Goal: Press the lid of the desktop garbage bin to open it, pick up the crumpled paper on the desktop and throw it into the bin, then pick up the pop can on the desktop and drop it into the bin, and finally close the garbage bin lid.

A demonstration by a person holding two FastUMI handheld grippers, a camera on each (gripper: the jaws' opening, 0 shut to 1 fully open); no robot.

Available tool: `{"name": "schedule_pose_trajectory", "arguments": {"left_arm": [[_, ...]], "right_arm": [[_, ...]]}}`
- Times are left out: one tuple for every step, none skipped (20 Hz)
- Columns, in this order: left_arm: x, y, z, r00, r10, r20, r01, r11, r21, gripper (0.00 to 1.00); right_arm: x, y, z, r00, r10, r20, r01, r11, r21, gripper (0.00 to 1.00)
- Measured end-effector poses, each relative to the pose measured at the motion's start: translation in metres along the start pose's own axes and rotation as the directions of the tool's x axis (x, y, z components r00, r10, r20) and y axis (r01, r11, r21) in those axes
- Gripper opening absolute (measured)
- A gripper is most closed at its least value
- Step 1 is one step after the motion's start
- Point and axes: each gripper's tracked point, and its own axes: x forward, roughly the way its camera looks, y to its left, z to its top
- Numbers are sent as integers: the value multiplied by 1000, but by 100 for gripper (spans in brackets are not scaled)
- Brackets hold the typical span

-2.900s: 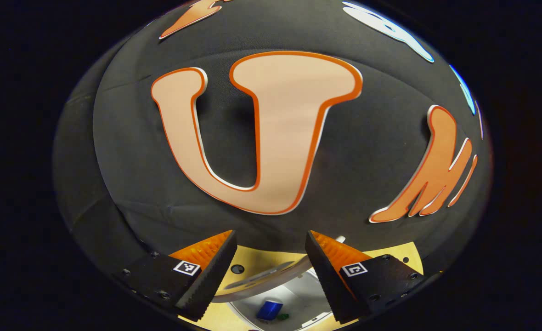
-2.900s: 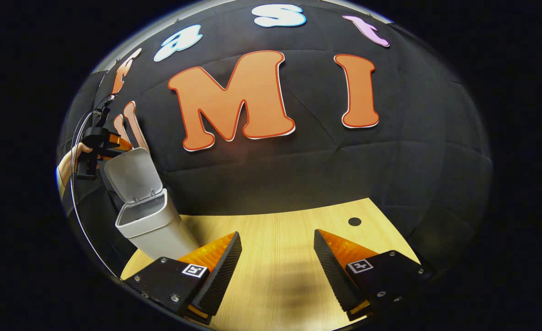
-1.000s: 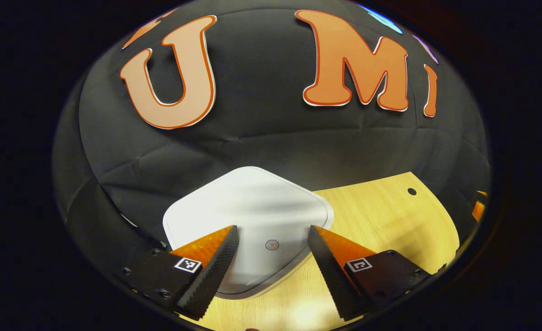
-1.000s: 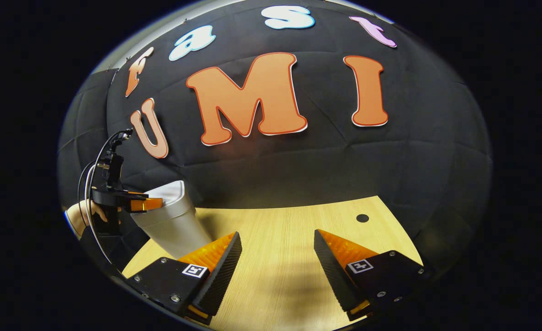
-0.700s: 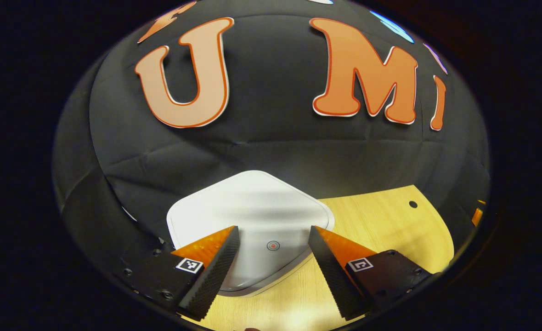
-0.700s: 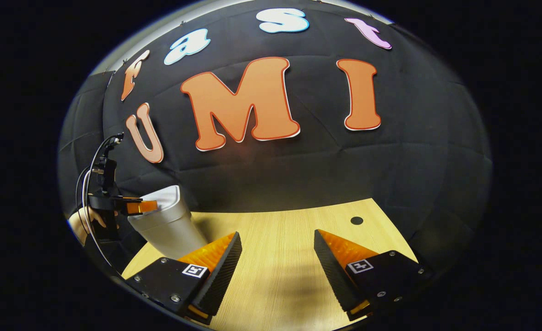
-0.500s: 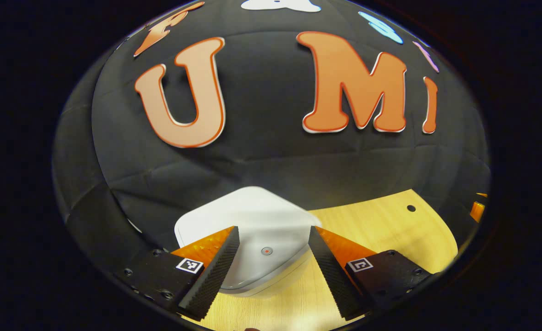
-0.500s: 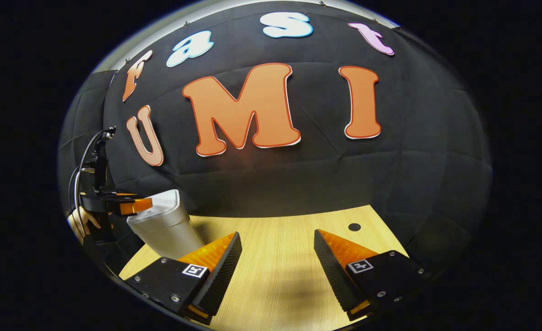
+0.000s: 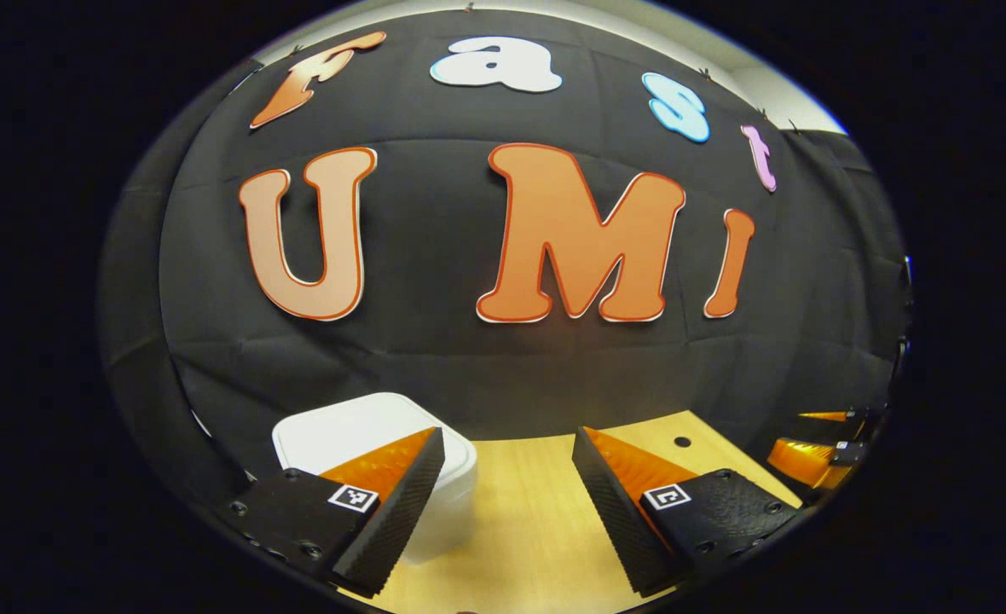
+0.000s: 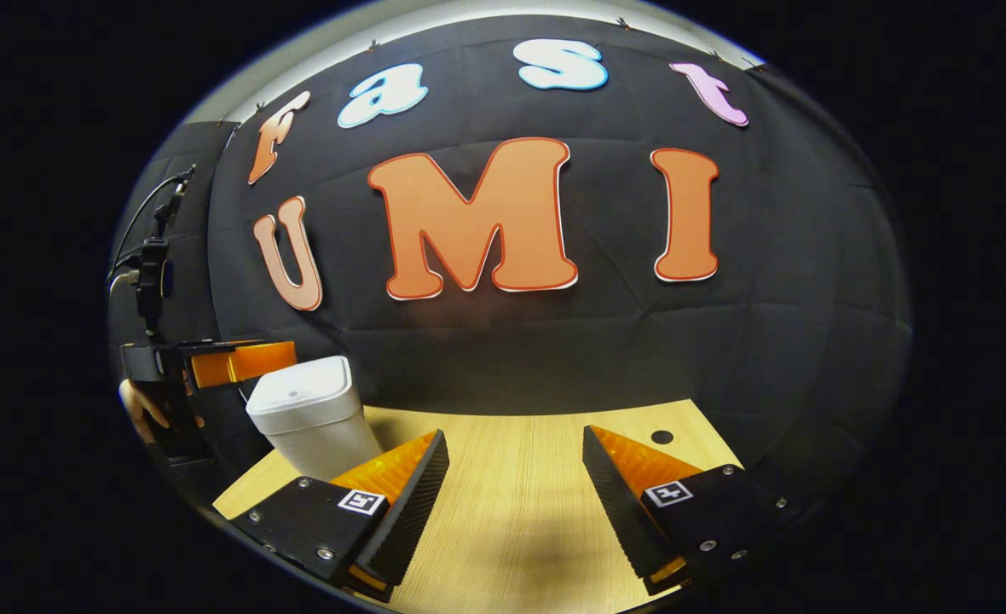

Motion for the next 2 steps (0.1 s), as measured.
{"name": "schedule_pose_trajectory", "arguments": {"left_arm": [[-6, -6, -3, 1000, -11, 17, 11, 1000, -10, 97], [-10, -9, -4, 999, -9, 39, 9, 1000, -11, 97]], "right_arm": [[-3, 1, 1, 1000, 0, 15, 0, 1000, 9, 100], [-5, 2, 2, 1000, -1, 28, 1, 1000, 16, 100]]}}
